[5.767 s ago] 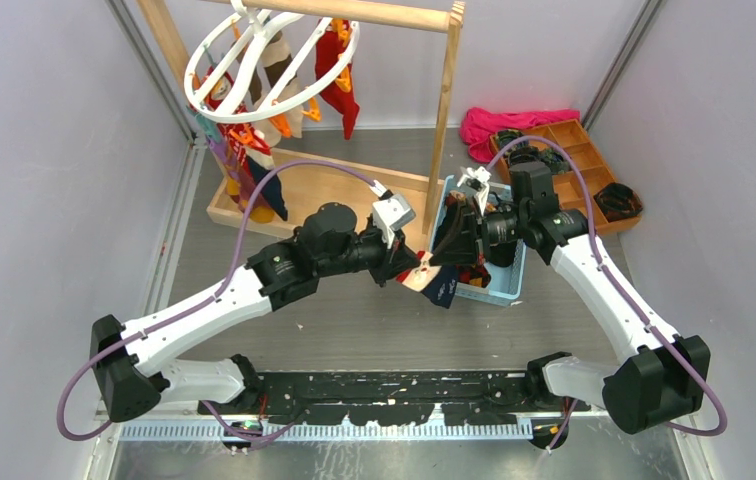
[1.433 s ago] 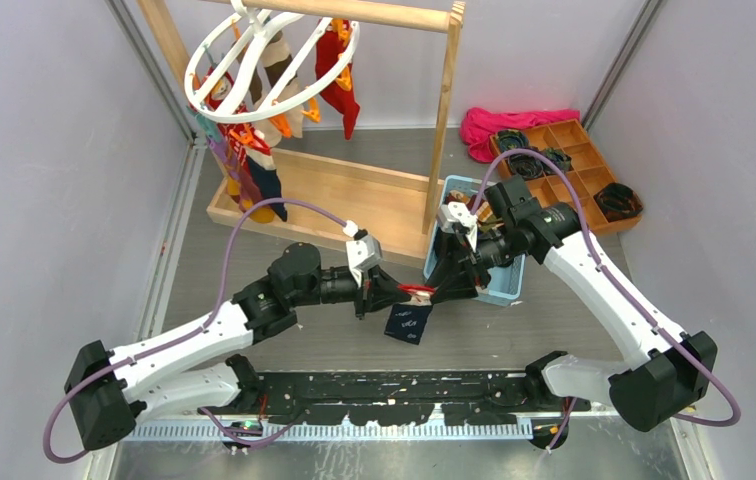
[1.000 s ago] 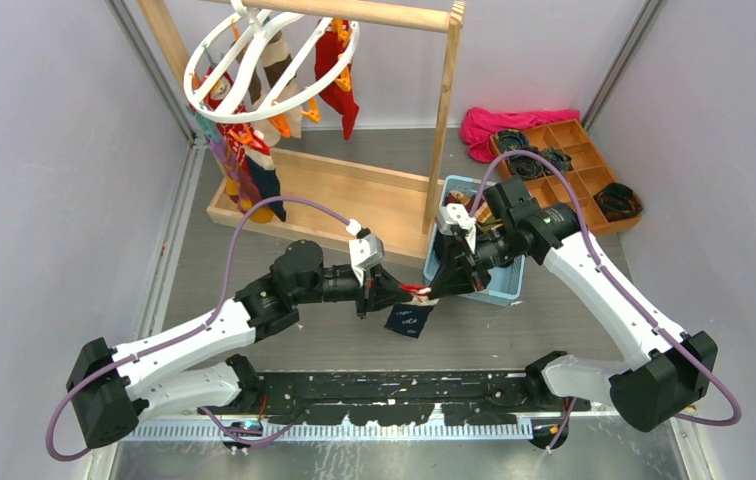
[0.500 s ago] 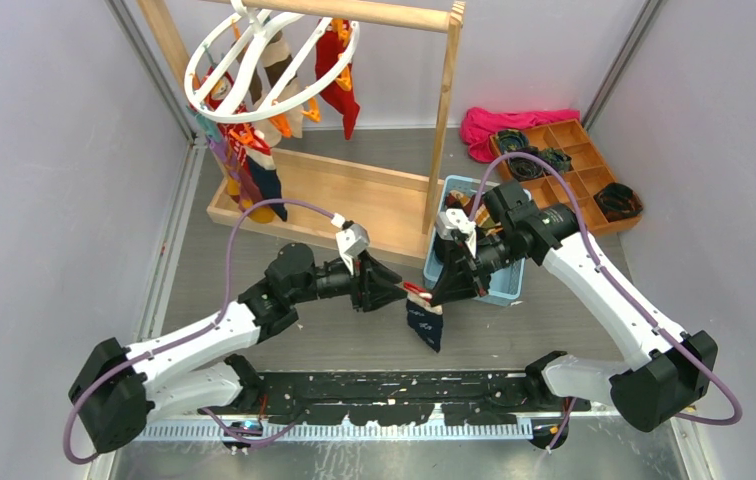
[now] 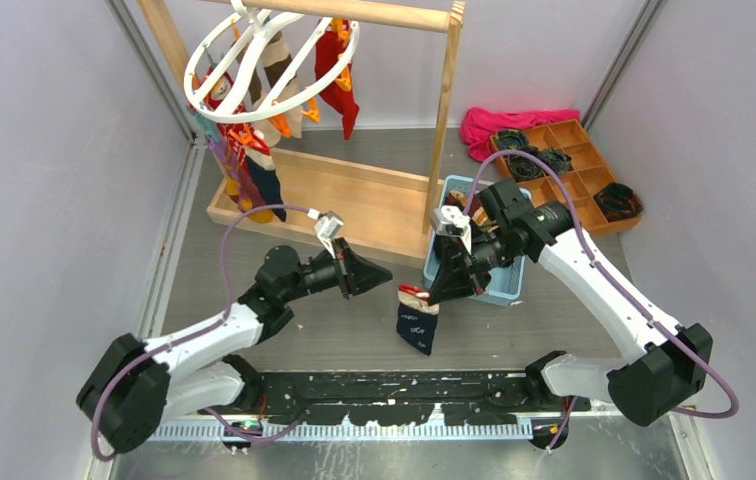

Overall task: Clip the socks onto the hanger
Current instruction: Pick up the sock from the bin, then open the clamp at the hanger.

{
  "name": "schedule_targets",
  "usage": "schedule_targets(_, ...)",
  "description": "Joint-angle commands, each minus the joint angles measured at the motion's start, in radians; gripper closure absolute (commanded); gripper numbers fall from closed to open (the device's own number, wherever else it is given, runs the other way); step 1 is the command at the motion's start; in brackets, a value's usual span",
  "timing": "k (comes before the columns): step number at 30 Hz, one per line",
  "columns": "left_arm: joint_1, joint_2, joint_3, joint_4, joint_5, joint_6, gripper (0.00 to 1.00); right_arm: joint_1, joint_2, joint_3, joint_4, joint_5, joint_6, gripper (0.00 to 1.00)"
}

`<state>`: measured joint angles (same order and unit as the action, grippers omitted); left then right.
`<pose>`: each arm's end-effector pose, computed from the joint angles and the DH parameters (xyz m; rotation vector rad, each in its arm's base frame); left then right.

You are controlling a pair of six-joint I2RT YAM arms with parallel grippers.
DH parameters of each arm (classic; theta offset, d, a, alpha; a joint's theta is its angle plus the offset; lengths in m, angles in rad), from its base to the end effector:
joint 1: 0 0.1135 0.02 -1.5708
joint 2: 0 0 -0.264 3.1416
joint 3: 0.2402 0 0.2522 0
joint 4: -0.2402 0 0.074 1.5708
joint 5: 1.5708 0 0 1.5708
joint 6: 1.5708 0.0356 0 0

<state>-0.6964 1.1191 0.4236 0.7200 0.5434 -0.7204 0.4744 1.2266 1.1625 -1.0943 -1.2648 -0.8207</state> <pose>0.1690 -0.1653 0.2427 0.4651 1.7064 -1.4937 0.1741 0.1276 0.3286 -1.5496 1.5061 1.4649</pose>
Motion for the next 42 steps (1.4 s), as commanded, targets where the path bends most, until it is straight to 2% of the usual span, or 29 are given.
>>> schedule_targets(1, 0.033, -0.228, 0.009, -0.208, 0.014, -0.002, 0.98, 0.012, 0.010, 0.080, 0.031, 0.069, 0.062, 0.99)
schedule_targets(4, 0.034, -0.445, 0.091, -0.666, -0.084, 0.129, 0.97, 0.020, 0.010, 0.156, -0.008, 0.179, 0.090, 0.99)
schedule_targets(6, 0.035, -0.574, 0.158, -0.885, -0.179, 0.198, 0.95, 0.023, 0.031, 0.269, -0.080, 0.252, 0.085, 0.99)
schedule_targets(7, 0.034, -0.626, 0.183, -0.923, -0.204, 0.214, 0.89, 0.025, 0.057, 0.344, -0.136, 0.279, 0.070, 0.99)
schedule_targets(9, 0.034, -0.703, 0.239, -1.002, -0.291, 0.248, 0.64, 0.031, 0.123, 0.479, -0.231, 0.319, 0.072, 0.99)
schedule_targets(10, 0.035, -0.723, 0.273, -1.028, -0.339, 0.255, 0.56, 0.036, 0.159, 0.536, -0.252, 0.338, 0.093, 0.99)
schedule_targets(13, 0.035, -0.697, 0.429, -1.128, -0.422, 0.300, 0.48, 0.075, 0.212, 0.663, -0.228, 0.454, 0.185, 0.99)
schedule_targets(16, 0.034, -0.586, 0.610, -1.247, -0.521, 0.321, 0.44, 0.124, 0.266, 0.790, -0.210, 0.557, 0.258, 0.99)
schedule_targets(20, 0.035, -0.486, 0.752, -1.279, -0.652, 0.324, 0.43, 0.167, 0.349, 0.942, -0.176, 0.623, 0.381, 0.99)
schedule_targets(24, 0.035, -0.410, 0.839, -1.279, -0.768, 0.282, 0.40, 0.209, 0.401, 1.005, -0.094, 0.693, 0.484, 0.99)
schedule_targets(34, 0.034, -0.239, 1.049, -1.362, -1.081, 0.194, 0.37, 0.318, 0.527, 1.150, 0.001, 0.868, 0.589, 0.99)
schedule_targets(37, 0.034, -0.192, 1.097, -1.363, -1.101, 0.198, 0.39, 0.332, 0.545, 1.170, 0.013, 0.871, 0.599, 0.99)
schedule_targets(42, 0.034, -0.155, 1.095, -1.275, -1.052, 0.266, 0.42, 0.334, 0.566, 1.195, 0.042, 0.856, 0.652, 0.99)
